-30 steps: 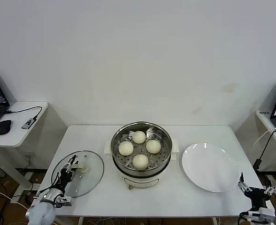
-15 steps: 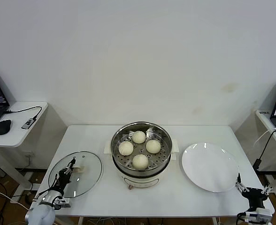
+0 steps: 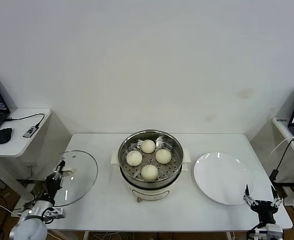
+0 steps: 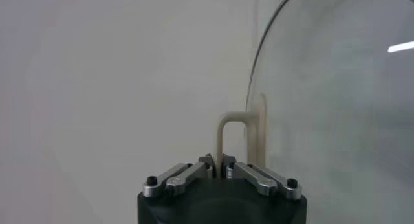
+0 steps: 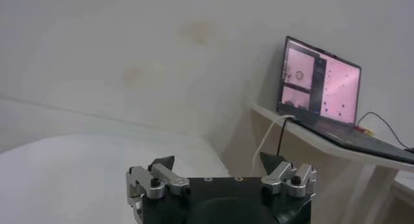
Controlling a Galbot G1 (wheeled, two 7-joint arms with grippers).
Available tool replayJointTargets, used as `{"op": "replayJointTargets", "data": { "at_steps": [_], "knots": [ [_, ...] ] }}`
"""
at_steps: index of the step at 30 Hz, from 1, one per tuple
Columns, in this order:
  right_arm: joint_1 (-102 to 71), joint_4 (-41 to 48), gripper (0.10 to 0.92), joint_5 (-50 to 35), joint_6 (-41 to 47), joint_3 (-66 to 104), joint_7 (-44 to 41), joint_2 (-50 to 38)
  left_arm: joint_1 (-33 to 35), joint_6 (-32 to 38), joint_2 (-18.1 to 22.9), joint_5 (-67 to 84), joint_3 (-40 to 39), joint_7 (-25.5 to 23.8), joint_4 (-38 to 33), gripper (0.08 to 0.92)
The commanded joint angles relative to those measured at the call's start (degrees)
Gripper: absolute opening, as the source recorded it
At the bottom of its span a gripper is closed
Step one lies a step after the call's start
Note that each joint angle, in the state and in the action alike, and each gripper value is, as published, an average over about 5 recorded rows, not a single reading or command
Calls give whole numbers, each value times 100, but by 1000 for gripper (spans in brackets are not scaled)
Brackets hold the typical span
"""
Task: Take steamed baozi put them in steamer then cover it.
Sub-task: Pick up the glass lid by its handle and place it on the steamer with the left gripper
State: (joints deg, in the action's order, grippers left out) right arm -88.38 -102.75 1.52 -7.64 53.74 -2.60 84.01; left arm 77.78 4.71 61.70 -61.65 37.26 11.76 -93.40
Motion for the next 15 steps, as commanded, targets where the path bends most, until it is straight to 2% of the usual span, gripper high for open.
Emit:
{"op": "replayJointTargets", "data": {
  "at_steps": [1, 5, 9, 12, 15],
  "knots": [
    [-99, -124, 823, 96, -121, -337, 7, 50, 480, -1494, -550, 648, -17, -1245, -2477, 139],
    [-126, -162, 823, 213, -179, -436, 0, 107, 144, -1796, -810, 845, -483, -1462, -2714, 139],
    [-118, -131, 823, 337, -224, -519, 5, 199, -482, -2059, -928, 777, -1133, -1554, -2703, 139],
    [-79, -97, 823, 481, -258, -570, 26, 289, -935, -2312, -881, 627, -1777, -1757, -2690, 139],
    [-31, -51, 823, 654, -277, -633, 27, 373, -1401, -2565, -642, 256, -2432, -2144, -2586, 139]
  ]
}}
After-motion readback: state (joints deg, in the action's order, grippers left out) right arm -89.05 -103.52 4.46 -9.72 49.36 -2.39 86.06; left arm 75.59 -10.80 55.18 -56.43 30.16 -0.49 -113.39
